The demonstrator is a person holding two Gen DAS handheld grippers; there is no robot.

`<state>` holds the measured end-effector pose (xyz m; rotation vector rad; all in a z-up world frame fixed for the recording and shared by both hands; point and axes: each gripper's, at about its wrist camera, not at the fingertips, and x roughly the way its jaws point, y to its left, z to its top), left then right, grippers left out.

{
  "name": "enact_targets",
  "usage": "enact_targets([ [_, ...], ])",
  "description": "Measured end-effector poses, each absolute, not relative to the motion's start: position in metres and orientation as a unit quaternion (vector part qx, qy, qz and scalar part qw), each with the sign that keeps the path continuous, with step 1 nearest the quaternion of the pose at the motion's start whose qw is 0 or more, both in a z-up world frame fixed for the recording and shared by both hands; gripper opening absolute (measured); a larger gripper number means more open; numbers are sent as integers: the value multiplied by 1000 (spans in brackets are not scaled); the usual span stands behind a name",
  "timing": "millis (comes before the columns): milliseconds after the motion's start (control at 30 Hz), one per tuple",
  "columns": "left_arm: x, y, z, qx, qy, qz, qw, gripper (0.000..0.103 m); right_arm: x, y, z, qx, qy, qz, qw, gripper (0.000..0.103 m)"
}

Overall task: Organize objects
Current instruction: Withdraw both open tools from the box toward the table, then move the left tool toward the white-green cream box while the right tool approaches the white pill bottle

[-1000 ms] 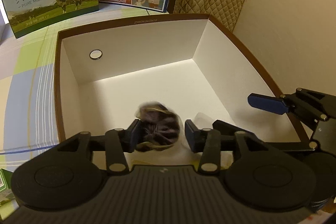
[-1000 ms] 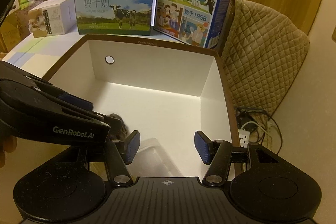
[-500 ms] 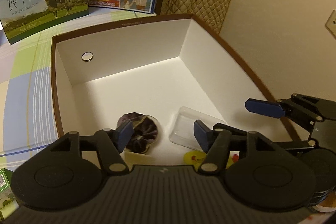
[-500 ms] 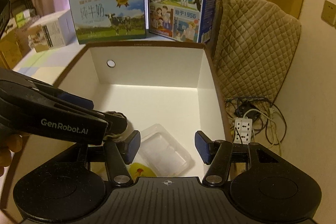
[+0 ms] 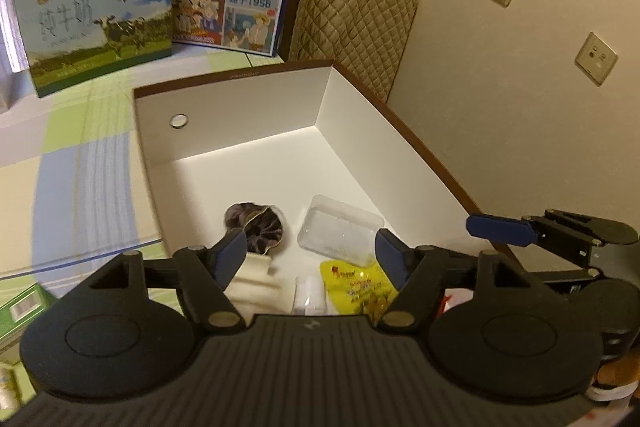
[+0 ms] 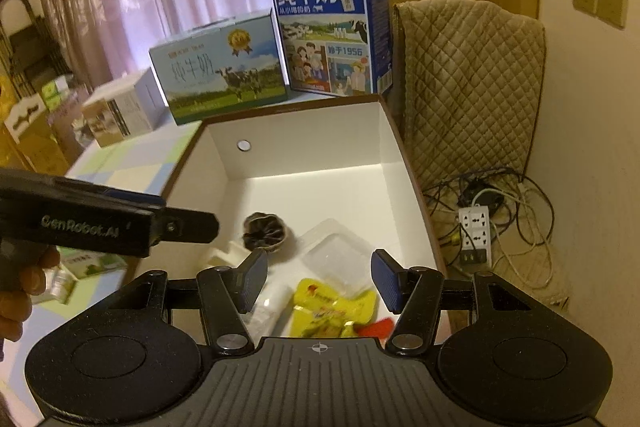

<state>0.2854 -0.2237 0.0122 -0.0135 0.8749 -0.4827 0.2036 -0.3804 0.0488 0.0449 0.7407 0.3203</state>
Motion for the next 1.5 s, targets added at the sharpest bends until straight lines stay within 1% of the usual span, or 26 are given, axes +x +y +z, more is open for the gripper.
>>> enact_targets([
  [133, 259, -209, 24, 4, 404, -230, 885, 70, 179, -376, 60, 36, 355, 149, 922, 55],
  [267, 235, -192, 34, -5, 400, -226, 888, 74, 154, -367, 72, 42, 344, 153, 925, 55],
  [467, 199, -164, 46, -13, 390, -216, 895, 78, 121, -344, 83, 41, 339, 179, 923, 55],
  [667, 167, -132, 53, -11, 380, -196, 904, 79, 93, -314, 87, 27, 339, 207, 917, 55],
  [1067, 116, -60, 50, -15, 377, -141, 915, 80, 66, -249, 78, 18, 354, 261, 898, 55],
  [1500, 89, 18, 34, -35, 381, -68, 921, 81, 69, -185, 43, 9, 390, 305, 869, 55],
])
